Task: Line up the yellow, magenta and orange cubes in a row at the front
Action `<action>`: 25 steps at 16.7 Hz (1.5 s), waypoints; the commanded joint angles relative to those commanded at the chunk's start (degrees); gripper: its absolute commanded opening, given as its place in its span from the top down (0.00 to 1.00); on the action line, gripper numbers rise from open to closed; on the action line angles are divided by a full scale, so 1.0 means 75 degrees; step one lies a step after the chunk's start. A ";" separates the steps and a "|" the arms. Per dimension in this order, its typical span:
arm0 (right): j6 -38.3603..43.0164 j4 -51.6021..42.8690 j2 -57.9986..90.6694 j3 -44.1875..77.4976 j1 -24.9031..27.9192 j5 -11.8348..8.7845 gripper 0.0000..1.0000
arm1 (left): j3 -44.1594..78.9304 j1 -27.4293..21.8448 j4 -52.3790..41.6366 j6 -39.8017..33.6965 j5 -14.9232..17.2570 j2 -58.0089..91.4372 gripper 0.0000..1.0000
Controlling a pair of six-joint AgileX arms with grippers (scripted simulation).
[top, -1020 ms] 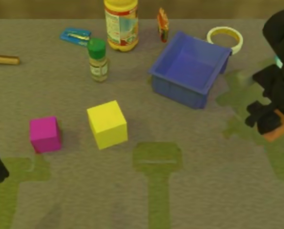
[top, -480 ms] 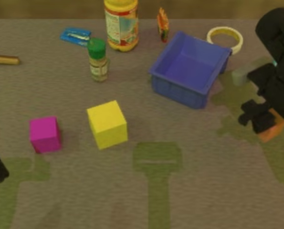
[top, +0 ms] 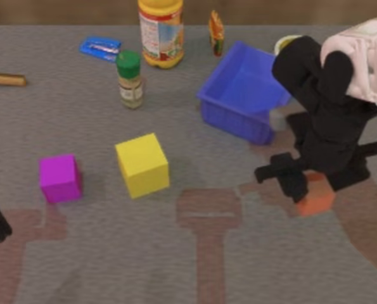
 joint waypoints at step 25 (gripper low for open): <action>0.3645 0.2039 0.0029 -0.1755 0.1784 0.0140 1.00 | 0.0000 0.0000 0.0000 0.0000 0.0000 0.0000 0.00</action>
